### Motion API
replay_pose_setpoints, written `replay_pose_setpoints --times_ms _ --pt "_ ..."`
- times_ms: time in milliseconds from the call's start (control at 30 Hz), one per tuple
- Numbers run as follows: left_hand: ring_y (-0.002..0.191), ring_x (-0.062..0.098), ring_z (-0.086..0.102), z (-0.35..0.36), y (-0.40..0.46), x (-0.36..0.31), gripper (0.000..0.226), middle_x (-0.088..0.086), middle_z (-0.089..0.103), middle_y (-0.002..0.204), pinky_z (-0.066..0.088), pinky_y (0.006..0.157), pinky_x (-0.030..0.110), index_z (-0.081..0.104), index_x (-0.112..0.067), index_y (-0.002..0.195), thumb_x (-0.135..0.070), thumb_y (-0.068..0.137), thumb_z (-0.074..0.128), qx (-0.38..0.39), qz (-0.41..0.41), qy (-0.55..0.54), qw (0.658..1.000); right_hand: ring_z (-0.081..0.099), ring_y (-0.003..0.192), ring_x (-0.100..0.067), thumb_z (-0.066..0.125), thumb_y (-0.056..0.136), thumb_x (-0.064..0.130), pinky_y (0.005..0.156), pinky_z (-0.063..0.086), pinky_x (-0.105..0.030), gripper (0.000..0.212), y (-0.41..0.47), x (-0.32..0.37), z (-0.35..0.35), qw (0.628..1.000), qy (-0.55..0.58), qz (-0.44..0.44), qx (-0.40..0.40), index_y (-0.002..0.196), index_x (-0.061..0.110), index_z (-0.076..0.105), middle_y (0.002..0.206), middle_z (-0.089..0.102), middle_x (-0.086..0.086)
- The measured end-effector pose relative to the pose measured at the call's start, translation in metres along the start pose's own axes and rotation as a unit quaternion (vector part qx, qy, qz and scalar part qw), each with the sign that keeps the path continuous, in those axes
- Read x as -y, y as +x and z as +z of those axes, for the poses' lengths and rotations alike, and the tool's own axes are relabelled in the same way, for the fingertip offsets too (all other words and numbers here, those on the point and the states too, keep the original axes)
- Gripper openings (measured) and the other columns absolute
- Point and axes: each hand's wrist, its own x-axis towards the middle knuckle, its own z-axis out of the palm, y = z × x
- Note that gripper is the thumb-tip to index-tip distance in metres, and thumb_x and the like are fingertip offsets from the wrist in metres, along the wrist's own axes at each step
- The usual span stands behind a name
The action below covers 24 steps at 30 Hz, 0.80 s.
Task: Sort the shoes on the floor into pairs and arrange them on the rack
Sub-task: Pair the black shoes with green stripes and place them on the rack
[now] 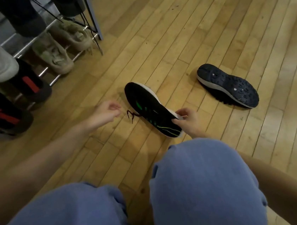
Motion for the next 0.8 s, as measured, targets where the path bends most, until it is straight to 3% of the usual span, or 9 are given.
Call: replay_pose_setpoints --times_ms 100,200,333,400,500,567,633,700,800 --pt "0.091 0.019 0.061 0.023 0.004 0.000 0.016 0.007 0.063 0.100 0.049 0.071 0.031 0.059 -0.015 0.104 -0.014 0.088 0.058 0.023 -0.019 0.015 0.999 0.063 0.099 -0.019 0.065 0.089 0.025 0.073 0.049 -0.022 0.024 -0.002 -0.006 0.009 0.998 0.030 0.054 0.000 0.109 0.010 0.064 0.096 0.064 0.002" --pt "0.082 0.016 0.064 0.048 0.000 -0.005 0.036 0.012 0.064 0.105 0.051 0.067 0.028 0.055 -0.002 0.119 -0.028 0.093 0.055 0.076 -0.048 0.002 0.996 0.063 0.089 -0.018 0.063 0.091 0.025 0.073 0.053 -0.028 0.015 -0.007 0.005 0.008 0.993 0.077 0.087 0.037 0.098 0.012 0.063 0.086 0.064 0.004" --pt "0.104 0.029 0.065 0.071 -0.010 -0.004 0.065 0.020 0.057 0.128 0.056 0.081 0.035 0.038 -0.006 0.141 -0.050 0.094 0.046 0.166 -0.115 -0.116 0.972 0.070 0.079 -0.019 0.063 0.092 0.026 0.070 0.061 -0.029 0.025 -0.017 0.017 0.004 0.980 0.063 0.080 0.172 0.108 0.007 0.061 0.090 0.069 -0.004" --pt "0.110 0.027 0.063 0.078 -0.012 0.000 0.057 0.014 0.061 0.127 0.052 0.095 0.042 0.042 -0.006 0.138 -0.040 0.093 0.055 0.165 -0.127 -0.200 0.957 0.071 0.079 -0.019 0.063 0.093 0.028 0.072 0.061 -0.031 0.027 -0.019 0.020 0.003 0.972 0.038 0.067 0.220 0.109 0.007 0.060 0.090 0.069 -0.004" --pt "0.109 0.026 0.064 0.084 -0.009 0.006 0.042 0.014 0.065 0.121 0.052 0.095 0.042 0.051 -0.003 0.129 -0.019 0.092 0.061 0.133 -0.137 -0.253 0.948 0.070 0.083 -0.022 0.058 0.096 0.027 0.078 0.060 -0.038 0.027 -0.009 0.019 -0.004 0.966 -0.037 -0.005 0.256 0.106 0.002 0.064 0.093 0.071 -0.011" --pt "0.104 0.026 0.065 0.083 -0.009 0.005 0.036 0.016 0.066 0.116 0.055 0.086 0.039 0.055 0.001 0.123 -0.013 0.091 0.059 0.103 -0.136 -0.227 0.959 0.065 0.096 -0.026 0.054 0.097 0.022 0.089 0.054 -0.042 0.026 0.016 0.012 -0.016 0.967 -0.155 -0.114 0.168 0.110 0.002 0.065 0.105 0.068 -0.014" --pt "0.097 0.025 0.066 0.079 -0.007 0.002 0.031 0.015 0.067 0.107 0.056 0.075 0.035 0.056 0.003 0.118 -0.012 0.090 0.057 0.088 -0.130 -0.199 0.967 0.048 0.124 -0.030 0.055 0.094 0.018 0.105 0.042 -0.041 0.038 0.050 0.006 -0.033 0.956 -0.243 -0.165 0.029 0.130 0.006 0.052 0.134 0.050 -0.016" --pt "0.086 0.021 0.065 0.074 -0.006 -0.002 0.023 0.012 0.066 0.096 0.053 0.067 0.030 0.058 0.002 0.111 -0.011 0.092 0.052 0.086 -0.128 -0.187 0.970 0.020 0.144 -0.036 0.056 0.091 0.015 0.116 0.025 -0.047 0.061 0.086 0.006 -0.053 0.945 -0.293 -0.132 -0.065 0.147 0.010 0.031 0.154 0.023 -0.018" --pt "0.079 0.020 0.061 0.066 -0.004 -0.006 0.020 0.013 0.061 0.092 0.053 0.066 0.030 0.058 0.000 0.105 -0.011 0.093 0.047 0.066 -0.126 -0.189 0.972 -0.007 0.147 -0.041 0.058 0.087 0.008 0.119 0.006 -0.053 0.088 0.133 0.009 -0.082 0.909 -0.407 -0.025 -0.086 0.154 0.015 0.002 0.160 -0.006 -0.022"
